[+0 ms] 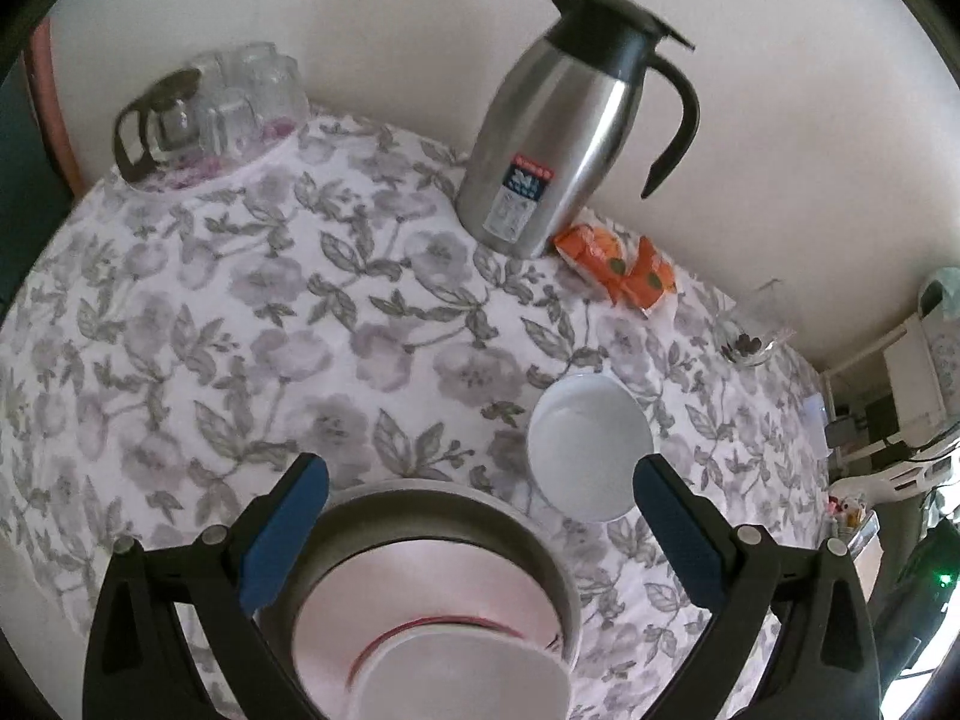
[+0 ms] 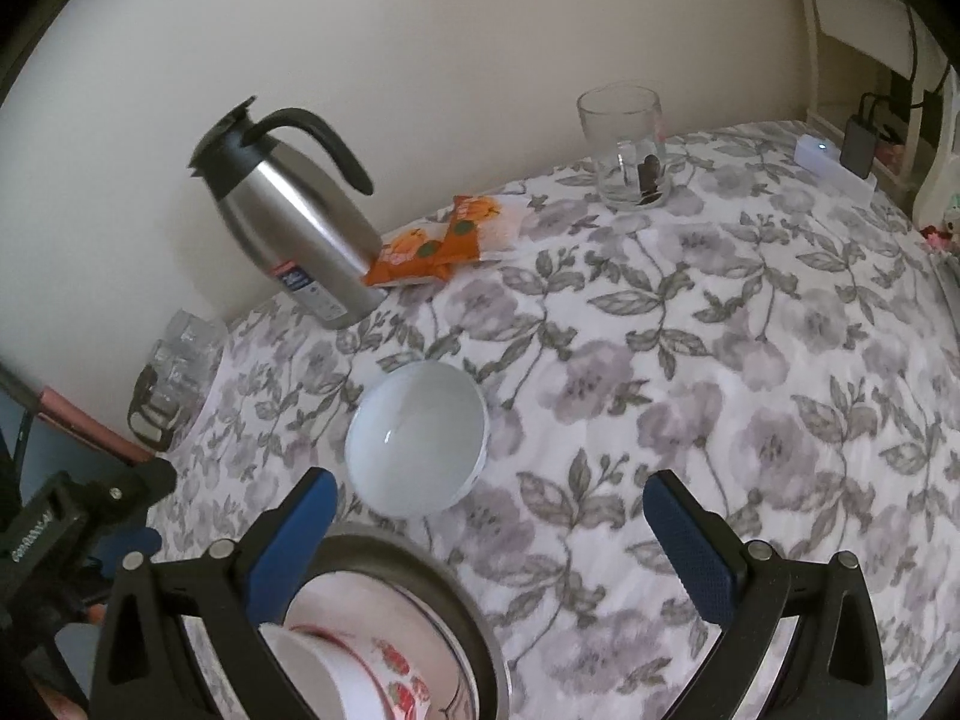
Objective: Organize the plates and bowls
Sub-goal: 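Reach both grippers to the plain white bowl rim and close them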
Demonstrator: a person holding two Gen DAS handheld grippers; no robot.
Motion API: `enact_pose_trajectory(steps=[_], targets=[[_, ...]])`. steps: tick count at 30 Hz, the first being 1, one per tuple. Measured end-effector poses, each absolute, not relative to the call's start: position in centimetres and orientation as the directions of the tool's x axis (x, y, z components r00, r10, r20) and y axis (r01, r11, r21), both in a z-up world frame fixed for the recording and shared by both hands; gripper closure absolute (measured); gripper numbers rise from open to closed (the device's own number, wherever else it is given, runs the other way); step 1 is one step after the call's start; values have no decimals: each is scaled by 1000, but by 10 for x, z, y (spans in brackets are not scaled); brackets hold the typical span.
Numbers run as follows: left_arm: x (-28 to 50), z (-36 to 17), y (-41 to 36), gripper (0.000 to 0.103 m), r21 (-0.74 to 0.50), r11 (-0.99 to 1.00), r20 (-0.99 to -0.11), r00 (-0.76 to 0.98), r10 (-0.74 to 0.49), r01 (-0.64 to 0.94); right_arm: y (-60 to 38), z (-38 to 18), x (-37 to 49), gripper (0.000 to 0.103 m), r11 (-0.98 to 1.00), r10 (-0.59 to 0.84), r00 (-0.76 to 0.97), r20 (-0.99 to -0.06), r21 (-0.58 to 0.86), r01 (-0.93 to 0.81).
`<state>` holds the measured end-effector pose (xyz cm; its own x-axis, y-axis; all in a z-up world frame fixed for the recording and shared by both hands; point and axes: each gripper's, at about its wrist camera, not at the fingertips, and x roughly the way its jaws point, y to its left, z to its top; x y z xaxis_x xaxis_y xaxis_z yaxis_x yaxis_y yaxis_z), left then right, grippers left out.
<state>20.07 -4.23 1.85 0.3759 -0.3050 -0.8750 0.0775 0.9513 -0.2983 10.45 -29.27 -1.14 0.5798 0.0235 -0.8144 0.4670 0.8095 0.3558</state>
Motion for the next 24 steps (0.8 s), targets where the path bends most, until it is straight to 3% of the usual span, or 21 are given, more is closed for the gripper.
enact_pose_trajectory(steps=[5,9,11,16,20,22,24], targets=[[212,-1,-61,3,-325,942,-882,333,-334,84,-303,-23,116,1,806,28,563,-826,351,476],[220,-17,-78,19,-324,940,-895,288,-341,106,-304,-34,127,6,813,33,548,-836,341,472],[225,-26,-86,20,-318,940,-904,261,-339,121,-303,-46,134,9,809,69,539,-840,363,462],[240,-36,-106,27,-284,943,-919,230,-320,174,-300,-64,147,24,824,79,510,-857,344,450],[251,-48,-118,40,-242,948,-939,197,-283,207,-295,-72,156,30,827,113,507,-855,363,428],[256,-54,-122,43,-232,948,-945,181,-273,219,-293,-76,160,40,834,117,493,-862,355,422],[261,-58,-128,48,-216,947,-951,169,-260,237,-293,-82,162,43,827,132,485,-865,365,427]])
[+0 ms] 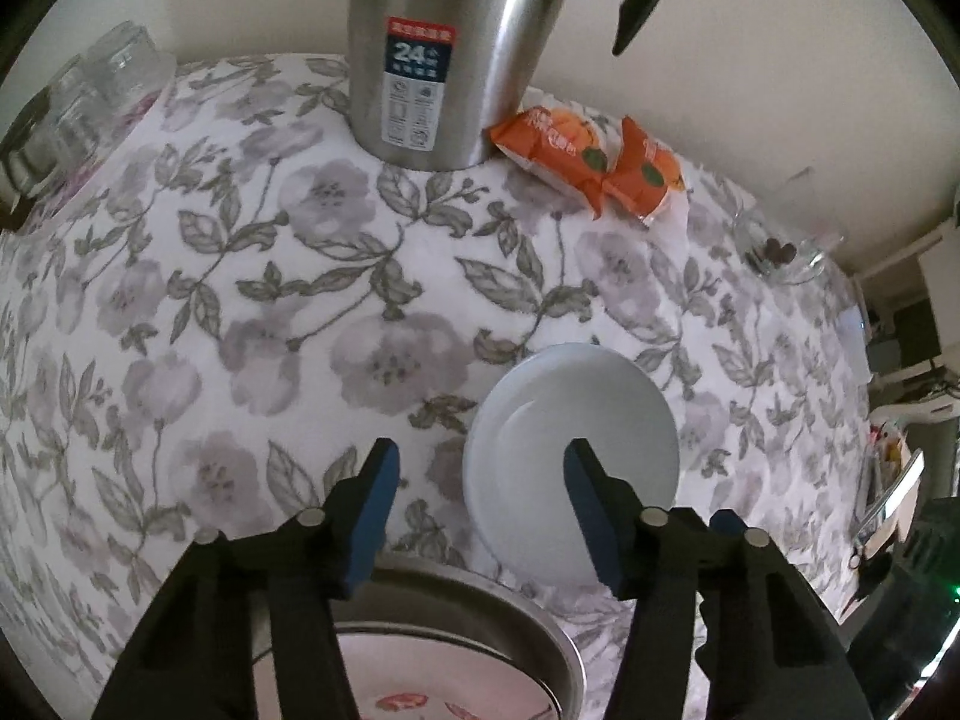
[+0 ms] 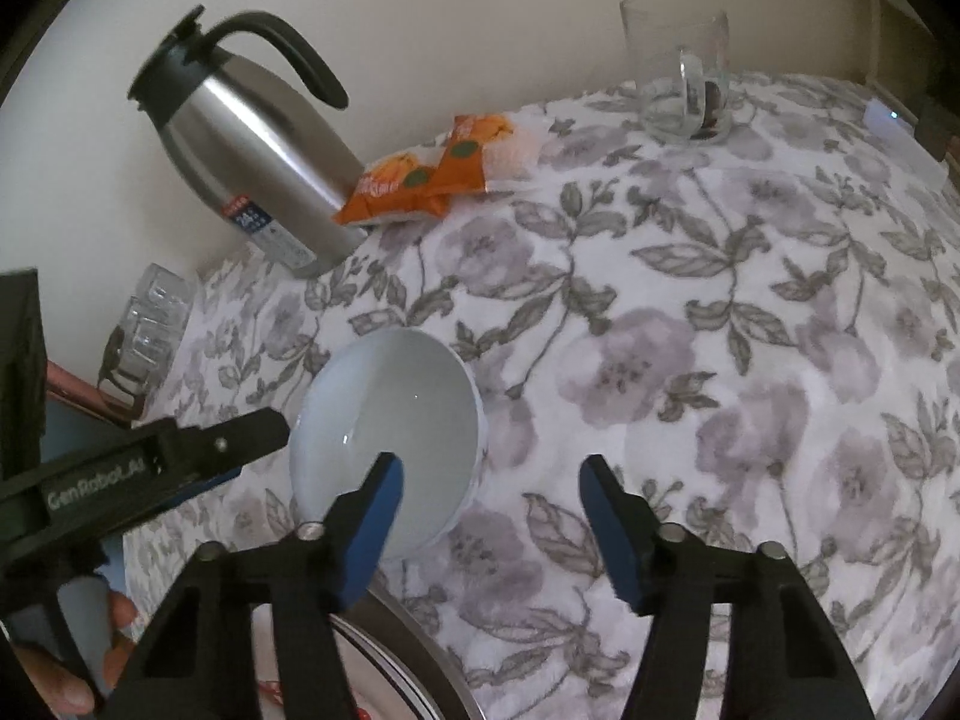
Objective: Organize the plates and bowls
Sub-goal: 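Reach both grippers to the plain white bowl rim and close them, then lift the plain white bowl with both grippers and carry it over the basin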
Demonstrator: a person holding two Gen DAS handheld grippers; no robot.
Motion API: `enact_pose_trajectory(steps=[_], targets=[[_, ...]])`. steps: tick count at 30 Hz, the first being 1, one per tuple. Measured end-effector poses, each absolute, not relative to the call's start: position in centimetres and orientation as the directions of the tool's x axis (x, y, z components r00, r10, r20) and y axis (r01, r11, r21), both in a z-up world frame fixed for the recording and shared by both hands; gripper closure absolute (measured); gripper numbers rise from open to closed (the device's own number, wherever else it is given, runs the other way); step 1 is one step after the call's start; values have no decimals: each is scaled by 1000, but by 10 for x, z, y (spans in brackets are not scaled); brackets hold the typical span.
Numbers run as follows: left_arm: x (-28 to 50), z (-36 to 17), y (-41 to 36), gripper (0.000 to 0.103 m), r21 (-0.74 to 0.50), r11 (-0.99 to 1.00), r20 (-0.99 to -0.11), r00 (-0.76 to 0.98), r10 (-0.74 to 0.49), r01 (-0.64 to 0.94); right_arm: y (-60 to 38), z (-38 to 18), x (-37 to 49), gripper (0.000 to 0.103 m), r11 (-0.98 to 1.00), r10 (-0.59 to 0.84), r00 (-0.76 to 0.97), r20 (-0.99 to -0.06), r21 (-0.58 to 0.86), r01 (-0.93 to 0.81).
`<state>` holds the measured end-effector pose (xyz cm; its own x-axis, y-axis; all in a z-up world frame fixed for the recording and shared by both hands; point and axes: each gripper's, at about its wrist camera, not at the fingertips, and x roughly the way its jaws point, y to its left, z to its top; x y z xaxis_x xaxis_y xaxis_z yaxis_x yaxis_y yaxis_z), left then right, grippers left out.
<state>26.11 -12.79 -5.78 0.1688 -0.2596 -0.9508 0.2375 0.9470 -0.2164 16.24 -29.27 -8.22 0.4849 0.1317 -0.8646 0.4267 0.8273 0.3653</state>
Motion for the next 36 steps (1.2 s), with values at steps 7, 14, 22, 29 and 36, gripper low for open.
enact_pose_trajectory(steps=[7,14,22,29,36], targets=[[273,-77,-141,57,-177,945,-970,112,-214,276,-298,-96,167,51,805,160,473,-866,392,445],[281,-94,-149,69,-148,937,-981,72,-179,317,-299,-109,177,58,793,175,454,-874,399,461],[281,-109,-156,86,-155,926,-982,46,-182,345,-297,-116,183,76,790,187,448,-874,405,461],[279,-109,-153,92,-160,922,-979,59,-193,351,-291,-114,186,92,813,176,454,-873,390,434],[272,-97,-154,94,-169,920,-975,76,-209,354,-293,-104,180,92,820,171,466,-868,387,422]])
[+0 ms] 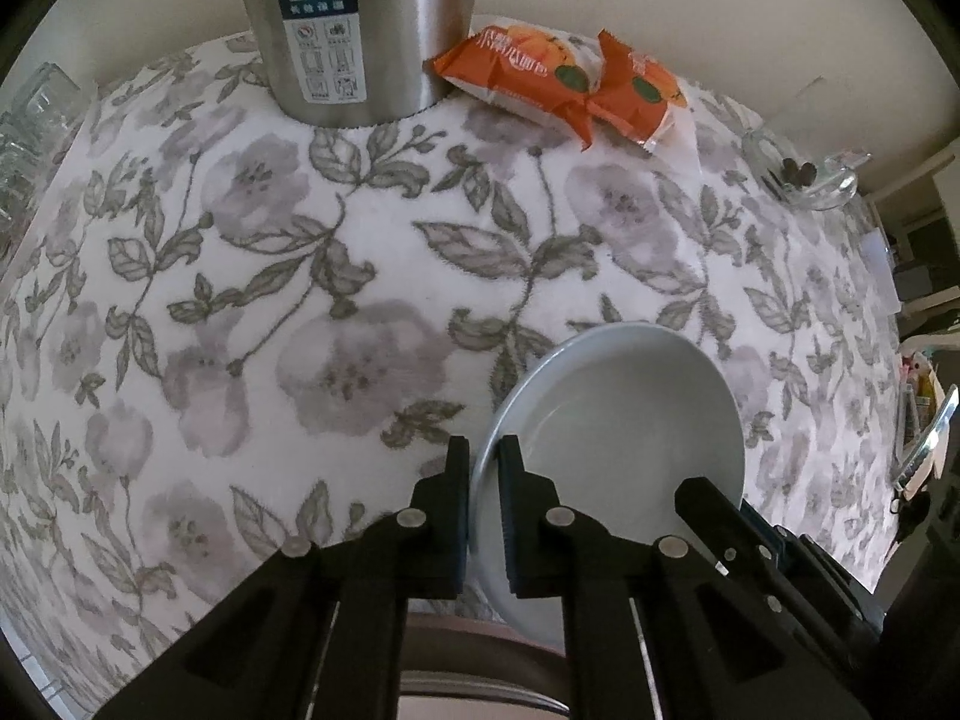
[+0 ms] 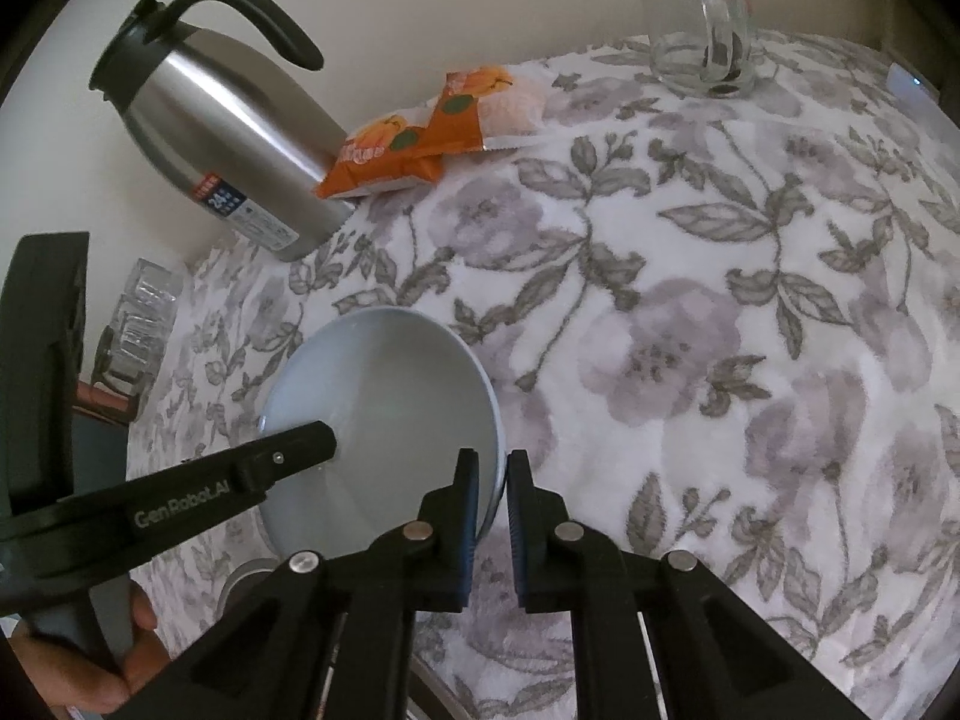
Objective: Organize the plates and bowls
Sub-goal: 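Lift the plain white bowl with both grippers and carry it over the basin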
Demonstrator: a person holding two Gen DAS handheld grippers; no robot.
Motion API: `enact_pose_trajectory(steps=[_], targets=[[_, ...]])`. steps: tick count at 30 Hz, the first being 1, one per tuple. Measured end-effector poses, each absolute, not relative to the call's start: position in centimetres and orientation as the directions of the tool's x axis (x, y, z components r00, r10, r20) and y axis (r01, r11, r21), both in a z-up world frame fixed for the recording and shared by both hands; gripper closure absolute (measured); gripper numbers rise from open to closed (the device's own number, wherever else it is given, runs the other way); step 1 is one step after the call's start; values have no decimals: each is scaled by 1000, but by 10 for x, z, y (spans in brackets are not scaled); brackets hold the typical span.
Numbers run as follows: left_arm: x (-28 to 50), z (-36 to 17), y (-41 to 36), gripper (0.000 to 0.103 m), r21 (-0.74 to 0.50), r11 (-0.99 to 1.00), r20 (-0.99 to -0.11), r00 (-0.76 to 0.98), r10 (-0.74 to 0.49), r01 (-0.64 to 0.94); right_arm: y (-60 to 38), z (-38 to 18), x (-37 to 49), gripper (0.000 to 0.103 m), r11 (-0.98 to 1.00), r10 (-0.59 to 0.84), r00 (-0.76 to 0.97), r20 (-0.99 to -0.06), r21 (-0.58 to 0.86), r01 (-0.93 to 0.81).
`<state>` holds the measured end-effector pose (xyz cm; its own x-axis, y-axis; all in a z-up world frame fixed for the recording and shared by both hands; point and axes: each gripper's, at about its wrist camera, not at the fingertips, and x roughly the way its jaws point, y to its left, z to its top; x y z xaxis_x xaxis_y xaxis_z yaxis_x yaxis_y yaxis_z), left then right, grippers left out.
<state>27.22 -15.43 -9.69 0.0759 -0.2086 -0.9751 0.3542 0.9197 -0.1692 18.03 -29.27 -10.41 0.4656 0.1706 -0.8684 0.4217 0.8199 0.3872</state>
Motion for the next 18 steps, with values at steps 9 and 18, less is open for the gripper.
enact_pose_trajectory(steps=[9,18], targets=[[253,-48,-142,94,-197,919,-955,144,-258,342,-285,-62,163,92,849,156,513,-844,380,367],[224,-4,-123,94,-217,920,-933,209,-294,326,-271,-23,138,92,875,146,550,-822,366,315]])
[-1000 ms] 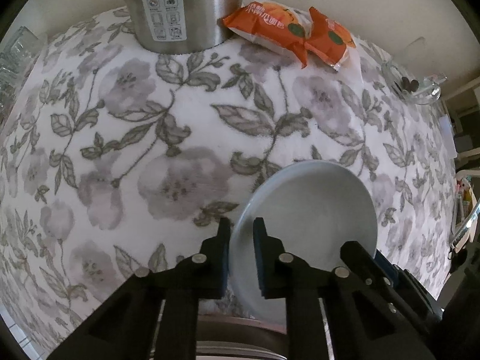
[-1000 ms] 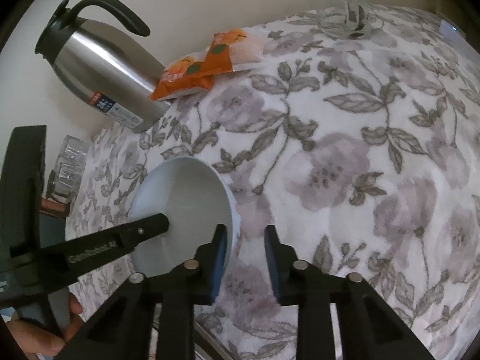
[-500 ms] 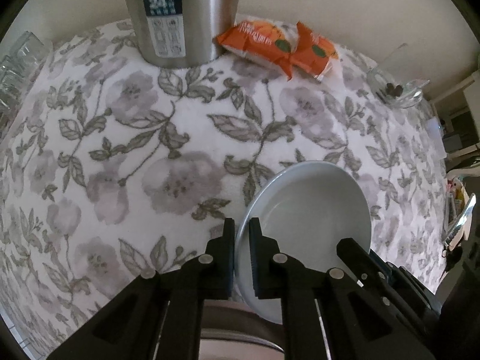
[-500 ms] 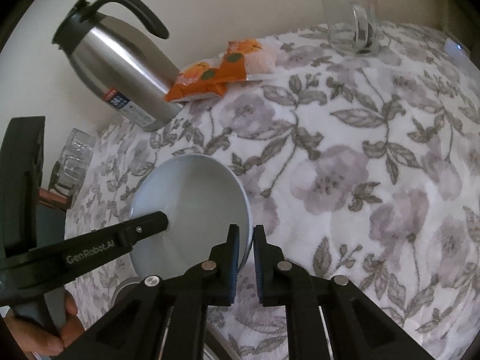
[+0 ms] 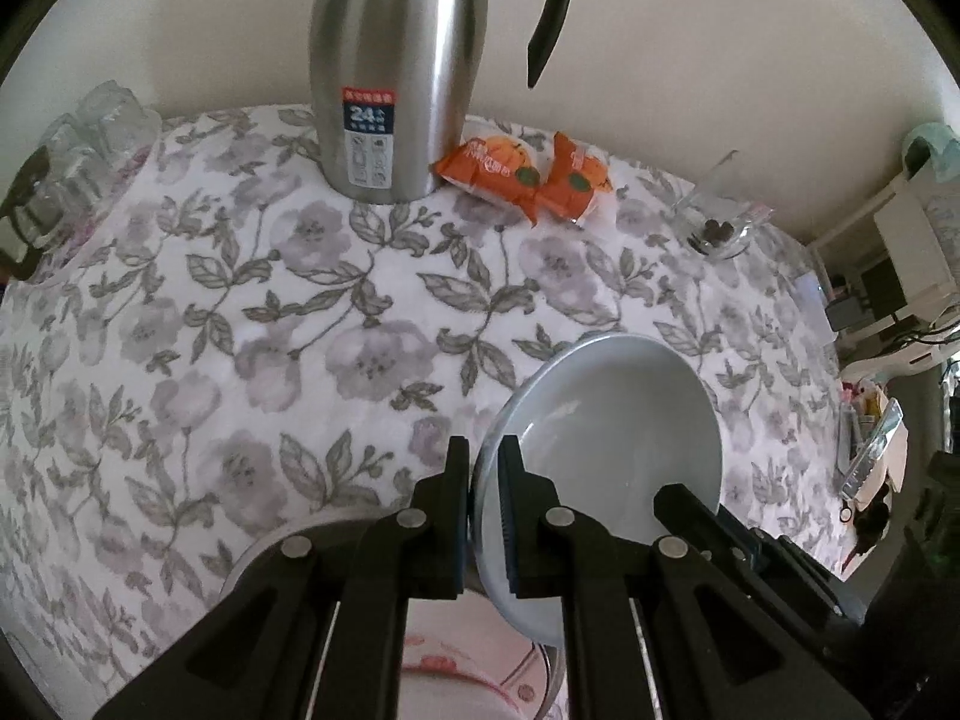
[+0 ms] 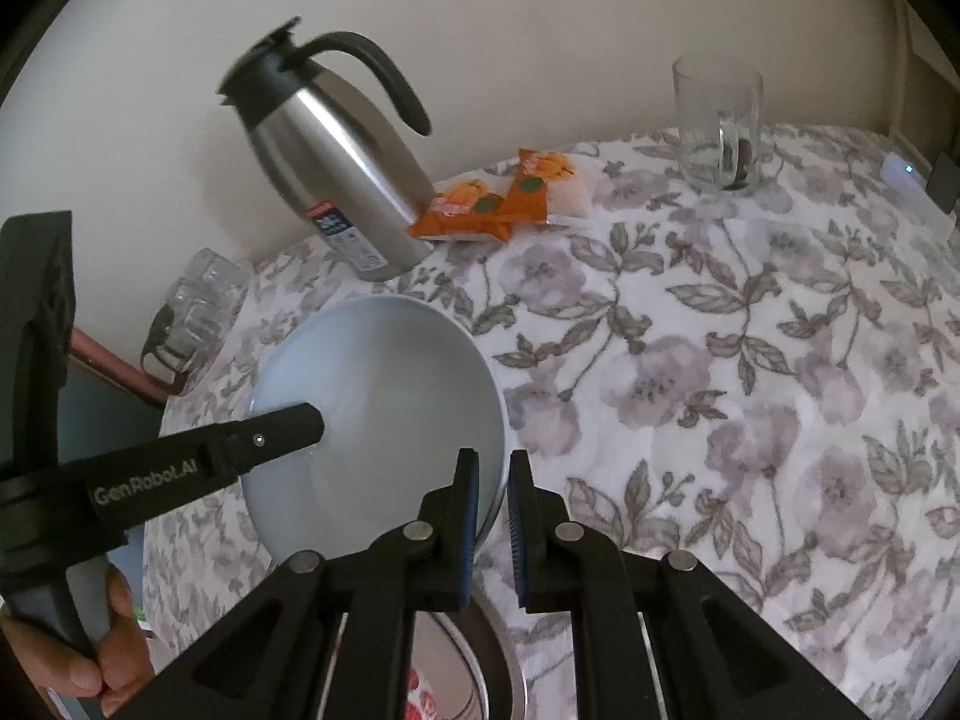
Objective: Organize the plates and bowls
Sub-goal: 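Lift the plain white bowl with both grippers and carry it over the basin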
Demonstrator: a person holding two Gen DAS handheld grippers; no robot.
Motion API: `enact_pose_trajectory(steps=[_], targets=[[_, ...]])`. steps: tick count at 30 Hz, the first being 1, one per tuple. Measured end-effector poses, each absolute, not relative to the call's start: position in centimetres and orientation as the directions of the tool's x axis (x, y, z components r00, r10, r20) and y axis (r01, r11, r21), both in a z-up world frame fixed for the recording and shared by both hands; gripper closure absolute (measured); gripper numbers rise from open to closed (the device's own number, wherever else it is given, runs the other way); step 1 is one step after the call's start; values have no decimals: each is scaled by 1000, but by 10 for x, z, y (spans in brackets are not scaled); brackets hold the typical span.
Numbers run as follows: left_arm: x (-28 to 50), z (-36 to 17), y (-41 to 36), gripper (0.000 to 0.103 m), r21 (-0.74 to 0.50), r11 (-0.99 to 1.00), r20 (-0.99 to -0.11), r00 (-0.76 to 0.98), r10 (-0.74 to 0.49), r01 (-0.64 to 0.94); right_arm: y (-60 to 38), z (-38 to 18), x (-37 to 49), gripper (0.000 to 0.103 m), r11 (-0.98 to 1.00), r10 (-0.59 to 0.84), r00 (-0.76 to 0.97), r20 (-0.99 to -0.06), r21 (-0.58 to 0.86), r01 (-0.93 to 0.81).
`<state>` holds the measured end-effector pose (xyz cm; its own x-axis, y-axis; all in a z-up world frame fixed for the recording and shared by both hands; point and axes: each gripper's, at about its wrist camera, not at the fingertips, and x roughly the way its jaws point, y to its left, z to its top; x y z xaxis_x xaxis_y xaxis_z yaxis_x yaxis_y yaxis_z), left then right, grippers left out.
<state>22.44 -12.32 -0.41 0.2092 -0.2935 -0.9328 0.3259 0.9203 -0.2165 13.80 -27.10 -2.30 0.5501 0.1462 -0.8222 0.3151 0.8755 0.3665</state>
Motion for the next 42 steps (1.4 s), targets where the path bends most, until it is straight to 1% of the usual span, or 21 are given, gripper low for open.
enact_pose_trajectory(steps=[8,14,26,31,42], targets=[[196,19,-104,94,-232,925,-916,252,-312,302,-254,6,116,92,904,126,575,-808,333,270],[174,35,-93,94,-219,925,-908,282,-310,312,-241,18,95,92,912,119,586,-801,321,254],[128,57,-70,94,-216,931,-888,337,-312,293,-219,40,58,92,929,107,615,-781,299,217],[114,67,-62,94,-195,936,-882,366,-298,294,-209,47,47,92,936,107,628,-771,291,199],[91,82,-37,94,-193,944,-863,410,-294,269,-185,59,32,92,950,119,650,-750,276,144]])
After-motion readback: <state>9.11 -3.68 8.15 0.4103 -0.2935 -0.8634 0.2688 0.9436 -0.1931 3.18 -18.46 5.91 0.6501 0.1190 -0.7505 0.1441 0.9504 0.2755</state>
